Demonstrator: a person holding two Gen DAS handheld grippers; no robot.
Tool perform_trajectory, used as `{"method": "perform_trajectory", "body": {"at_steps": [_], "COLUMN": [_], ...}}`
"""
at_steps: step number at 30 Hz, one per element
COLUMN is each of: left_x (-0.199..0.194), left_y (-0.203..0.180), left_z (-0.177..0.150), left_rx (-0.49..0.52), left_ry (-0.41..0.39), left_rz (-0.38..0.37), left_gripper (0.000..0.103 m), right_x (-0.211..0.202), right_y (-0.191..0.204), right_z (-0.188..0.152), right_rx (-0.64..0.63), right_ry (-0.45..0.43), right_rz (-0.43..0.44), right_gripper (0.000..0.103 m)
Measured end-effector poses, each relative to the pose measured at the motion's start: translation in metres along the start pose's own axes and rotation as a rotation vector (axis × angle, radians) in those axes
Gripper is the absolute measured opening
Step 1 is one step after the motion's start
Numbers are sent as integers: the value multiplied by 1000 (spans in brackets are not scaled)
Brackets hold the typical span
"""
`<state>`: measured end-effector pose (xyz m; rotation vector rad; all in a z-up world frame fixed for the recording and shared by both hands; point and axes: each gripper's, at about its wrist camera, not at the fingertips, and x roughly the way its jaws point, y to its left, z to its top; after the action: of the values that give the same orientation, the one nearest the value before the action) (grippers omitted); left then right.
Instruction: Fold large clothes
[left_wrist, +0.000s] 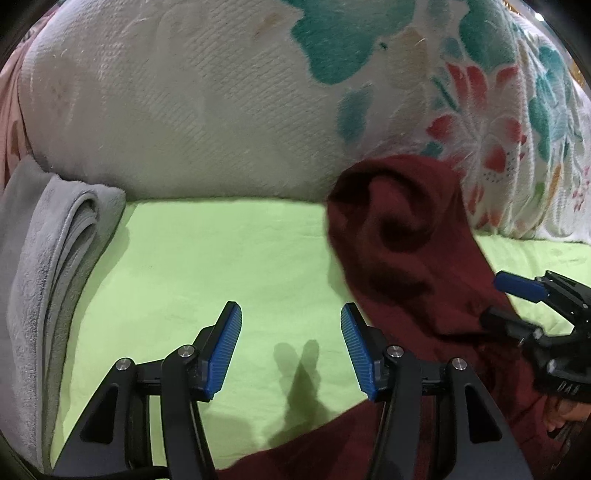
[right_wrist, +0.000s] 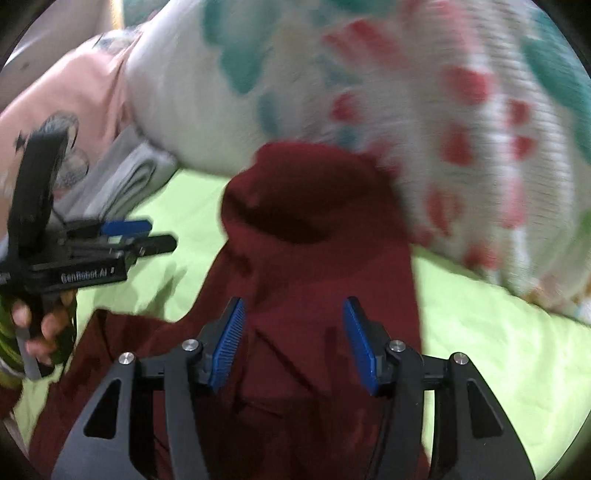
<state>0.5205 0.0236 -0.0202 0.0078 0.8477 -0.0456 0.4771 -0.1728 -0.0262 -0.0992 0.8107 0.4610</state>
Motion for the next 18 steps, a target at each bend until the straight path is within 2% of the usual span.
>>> {"method": "perform_trajectory", "body": {"at_steps": [4,9,10,11,18], "left_x": [7,13,14,14,16], "left_y": [13,15,14,12,-9], "left_z": [1,3,3,3,11], "left_rx": [-24,-53,-49,-43,25], "left_ry": [11,19,19,20,-5], "left_rz": [-4,-28,-28,-28,-43], "left_gripper": [57,57,57,57,57], "right_x": [31,51,52,52,-14], "right_y": [19,20,17,13,-40], "right_z": [1,16,19,21,16], "right_rx": [-111,-108,-89,-62,105], "right_ry": [49,34,29,27,-122], "right_rz": [-61,-22,-6,7,-45], "right_gripper": [56,54,33,3,4]}}
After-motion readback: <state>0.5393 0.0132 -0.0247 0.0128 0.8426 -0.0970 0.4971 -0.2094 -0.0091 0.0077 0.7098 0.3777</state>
